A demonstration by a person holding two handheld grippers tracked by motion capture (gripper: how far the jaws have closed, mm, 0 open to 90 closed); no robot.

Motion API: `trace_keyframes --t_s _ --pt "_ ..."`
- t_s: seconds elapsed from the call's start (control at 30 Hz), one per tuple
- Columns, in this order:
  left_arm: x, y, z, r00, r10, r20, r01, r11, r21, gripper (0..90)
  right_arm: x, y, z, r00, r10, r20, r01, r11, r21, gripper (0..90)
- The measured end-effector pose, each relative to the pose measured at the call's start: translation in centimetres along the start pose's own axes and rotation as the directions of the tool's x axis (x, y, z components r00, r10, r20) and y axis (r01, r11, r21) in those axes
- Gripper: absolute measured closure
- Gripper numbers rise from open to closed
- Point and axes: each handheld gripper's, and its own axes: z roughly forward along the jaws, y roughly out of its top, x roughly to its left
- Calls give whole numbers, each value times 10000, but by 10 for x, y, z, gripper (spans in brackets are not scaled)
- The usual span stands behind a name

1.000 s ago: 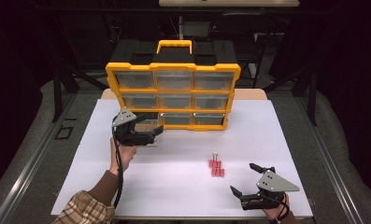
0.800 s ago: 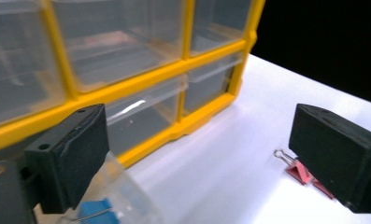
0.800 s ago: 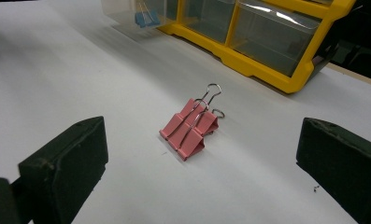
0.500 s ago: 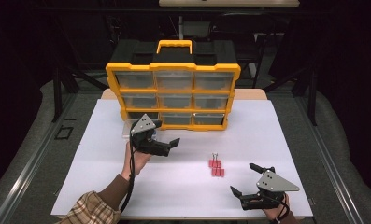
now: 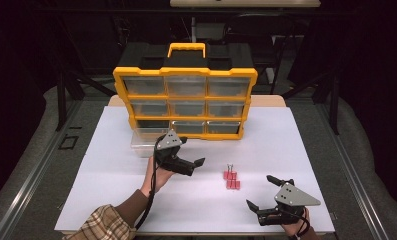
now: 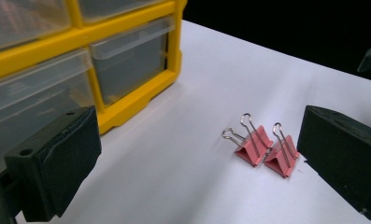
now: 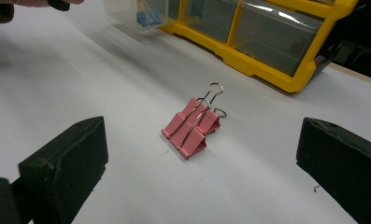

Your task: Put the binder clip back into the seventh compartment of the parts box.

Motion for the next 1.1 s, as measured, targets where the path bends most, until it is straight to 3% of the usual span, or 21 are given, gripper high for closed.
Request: trace_keyframes --t_s 0.47,0.63,1.1 --pt "-25 -7 33 9961 590 662 -634 9958 655 0 0 0 0 10000 31 9 -31 10000 42 17" --pt "-34 -12 46 9910 884 1004 -995 9888 1115 0 0 0 0 10000 24 -7 -24 10000 53 17" --pt "-54 -14 60 9790 1470 1411 -1652 9780 1274 0 0 -1 -1 10000 42 -17 -42 10000 66 17"
